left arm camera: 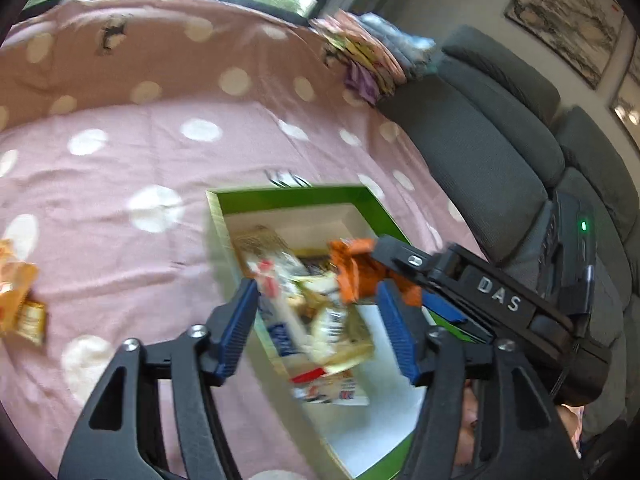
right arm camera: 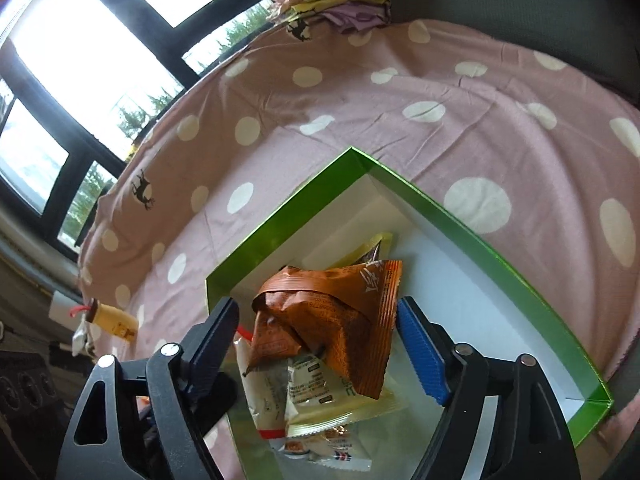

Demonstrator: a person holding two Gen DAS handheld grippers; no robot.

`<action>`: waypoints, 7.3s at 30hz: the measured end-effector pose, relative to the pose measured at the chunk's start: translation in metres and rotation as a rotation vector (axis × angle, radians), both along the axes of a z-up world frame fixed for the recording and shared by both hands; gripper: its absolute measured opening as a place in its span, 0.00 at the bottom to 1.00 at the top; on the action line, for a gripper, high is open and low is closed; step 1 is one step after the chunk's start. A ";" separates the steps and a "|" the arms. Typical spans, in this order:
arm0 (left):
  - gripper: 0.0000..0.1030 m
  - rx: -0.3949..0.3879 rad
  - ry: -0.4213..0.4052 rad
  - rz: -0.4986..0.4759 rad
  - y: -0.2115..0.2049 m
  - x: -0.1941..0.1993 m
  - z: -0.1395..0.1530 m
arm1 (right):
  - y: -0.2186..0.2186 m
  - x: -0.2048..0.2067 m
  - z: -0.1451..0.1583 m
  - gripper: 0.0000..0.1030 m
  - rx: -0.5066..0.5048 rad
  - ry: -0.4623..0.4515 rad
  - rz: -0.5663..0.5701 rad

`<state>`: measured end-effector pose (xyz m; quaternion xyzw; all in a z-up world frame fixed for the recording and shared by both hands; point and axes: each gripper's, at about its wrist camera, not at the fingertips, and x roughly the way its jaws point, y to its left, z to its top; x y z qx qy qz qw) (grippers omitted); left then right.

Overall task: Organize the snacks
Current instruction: 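Carry the orange pastry into the green box and open the right gripper, then grasp the yellow rice-cracker packet with the right gripper, then carry the rice-cracker packet into the green box and open the right gripper, then move the right gripper to the gold-and-white bar and grasp it, then carry the gold-and-white bar into the green box and open the right gripper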

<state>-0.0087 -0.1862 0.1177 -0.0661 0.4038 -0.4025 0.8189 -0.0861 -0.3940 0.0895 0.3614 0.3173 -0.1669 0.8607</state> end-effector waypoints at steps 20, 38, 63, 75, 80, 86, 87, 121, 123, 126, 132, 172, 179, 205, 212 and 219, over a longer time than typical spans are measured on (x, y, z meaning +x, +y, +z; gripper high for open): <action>0.68 0.136 0.213 0.659 0.215 0.103 -0.071 | 0.197 0.156 0.026 0.84 -0.025 -0.023 0.763; 0.26 0.037 0.229 0.584 0.211 0.108 -0.074 | 0.272 0.236 -0.066 0.51 0.015 0.213 0.934; 0.26 -0.009 -0.134 0.060 0.066 -0.005 0.008 | 0.126 0.052 0.032 0.51 -0.027 -0.109 0.427; 0.26 -0.006 -0.053 -0.088 -0.014 0.007 -0.012 | 0.056 0.029 0.019 0.51 -0.009 -0.067 0.248; 0.26 0.010 -0.040 -0.142 -0.041 0.006 -0.017 | 0.029 0.020 0.011 0.51 0.024 -0.054 0.169; 0.25 0.027 -0.030 -0.183 -0.063 0.002 -0.019 | 0.010 0.010 0.004 0.51 0.045 -0.044 0.116; 0.25 0.031 -0.029 -0.188 -0.066 0.002 -0.019 | 0.007 0.008 0.004 0.51 0.046 -0.046 0.106; 0.34 0.087 0.027 -0.124 -0.051 -0.001 -0.018 | -0.024 0.001 -0.017 0.54 0.059 0.080 0.001; 0.43 0.108 -0.004 -0.048 -0.030 0.002 -0.012 | -0.019 -0.001 -0.008 0.59 0.025 0.053 -0.007; 0.47 0.179 -0.026 0.090 0.003 0.010 -0.010 | -0.005 -0.002 0.007 0.66 -0.014 -0.022 0.035; 0.53 0.278 -0.013 0.350 0.073 0.025 -0.019 | 0.032 0.014 0.027 0.70 -0.011 -0.142 0.207; 0.18 0.234 0.334 0.621 0.198 0.077 -0.100 | 0.269 0.207 -0.074 0.47 -0.050 0.262 0.926; 0.10 0.244 0.311 0.589 0.195 0.076 -0.103 | 0.280 0.200 -0.076 0.41 -0.034 0.273 0.977; 0.16 0.222 0.323 0.603 0.215 0.068 -0.094 | 0.269 0.185 -0.066 0.36 0.085 0.238 0.932; 0.18 0.150 0.387 0.561 0.213 0.074 -0.105 | 0.273 0.191 -0.078 0.36 0.112 0.288 0.932; 0.16 0.079 0.418 0.547 0.220 0.079 -0.108 | 0.274 0.194 -0.085 0.36 0.132 0.287 0.943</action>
